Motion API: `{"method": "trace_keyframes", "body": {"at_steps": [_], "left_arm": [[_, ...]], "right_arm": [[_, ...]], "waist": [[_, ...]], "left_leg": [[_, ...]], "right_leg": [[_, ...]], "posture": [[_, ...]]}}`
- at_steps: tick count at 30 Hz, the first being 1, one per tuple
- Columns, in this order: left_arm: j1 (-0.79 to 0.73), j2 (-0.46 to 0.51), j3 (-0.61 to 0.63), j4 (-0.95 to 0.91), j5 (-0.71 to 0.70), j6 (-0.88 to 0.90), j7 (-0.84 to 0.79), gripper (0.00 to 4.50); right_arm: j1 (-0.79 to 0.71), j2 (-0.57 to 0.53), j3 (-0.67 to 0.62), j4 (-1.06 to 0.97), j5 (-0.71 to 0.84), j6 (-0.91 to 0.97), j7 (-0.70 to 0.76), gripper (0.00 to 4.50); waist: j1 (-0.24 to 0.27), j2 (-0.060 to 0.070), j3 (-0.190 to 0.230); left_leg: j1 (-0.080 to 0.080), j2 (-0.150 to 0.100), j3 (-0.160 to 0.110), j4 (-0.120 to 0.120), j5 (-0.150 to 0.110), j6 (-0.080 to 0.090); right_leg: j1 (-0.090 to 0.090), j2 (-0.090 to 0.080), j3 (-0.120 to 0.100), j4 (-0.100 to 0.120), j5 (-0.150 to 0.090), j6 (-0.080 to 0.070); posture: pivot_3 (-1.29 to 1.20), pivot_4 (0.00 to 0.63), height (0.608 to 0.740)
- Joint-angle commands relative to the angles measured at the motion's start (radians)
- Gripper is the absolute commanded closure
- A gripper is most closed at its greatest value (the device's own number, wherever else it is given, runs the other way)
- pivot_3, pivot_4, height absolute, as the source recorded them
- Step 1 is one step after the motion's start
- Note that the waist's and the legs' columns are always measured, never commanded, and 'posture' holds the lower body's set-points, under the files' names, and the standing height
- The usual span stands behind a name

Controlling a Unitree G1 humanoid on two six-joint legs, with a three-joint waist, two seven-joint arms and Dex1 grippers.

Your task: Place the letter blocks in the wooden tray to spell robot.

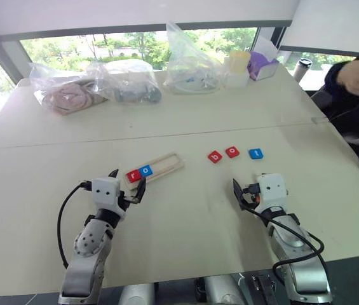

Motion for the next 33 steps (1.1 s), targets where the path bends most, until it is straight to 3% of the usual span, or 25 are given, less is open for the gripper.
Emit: {"method": "trace_keyframes", "body": {"at_steps": [1,24,31,33], "left_arm": [[-0.004,0.010,0.005,-0.045,0.009,-0.005,0.002,0.00],[-0.009,0.010,-0.002,-0.039,0.028,-0.028,0.002,0.00],[-0.066,0.091,0.008,-0.026,-0.005,-0.022,-0.095,0.00],[-0.112,0.171,0.041,-0.050,-0.099,0.045,-0.204,0.00]], "right_arm": [[-0.010,-0.004,-0.007,-0.030,0.010,-0.015,0.005,0.03],[-0.030,-0.014,-0.010,-0.015,0.005,-0.021,0.019,0.03],[-0.084,-0.087,-0.030,-0.004,0.038,-0.016,0.101,0.03],[-0.137,-0.140,-0.035,-0.014,0.101,0.030,0.194,0.03]], "waist": [[0.000,0.000,0.000],[0.000,0.000,0.000],[0.000,0.000,0.000],[0.000,0.000,0.000]], "left_leg": [[0.000,0.000,0.000,0.000,0.000,0.000],[0.000,0.000,0.000,0.000,0.000,0.000],[0.000,-0.001,0.000,0.001,0.000,0.000],[0.001,-0.001,0.000,0.001,0.000,0.000]], "right_leg": [[0.000,0.000,0.000,0.000,0.000,0.000],[0.000,0.000,0.000,0.000,0.000,0.000],[0.000,0.000,0.000,0.001,0.000,0.000],[0.001,0.000,0.000,0.001,0.000,0.000]], "posture": [[0.00,0.150,0.740],[0.00,0.150,0.740],[0.00,0.150,0.740],[0.00,0.150,0.740]]}}
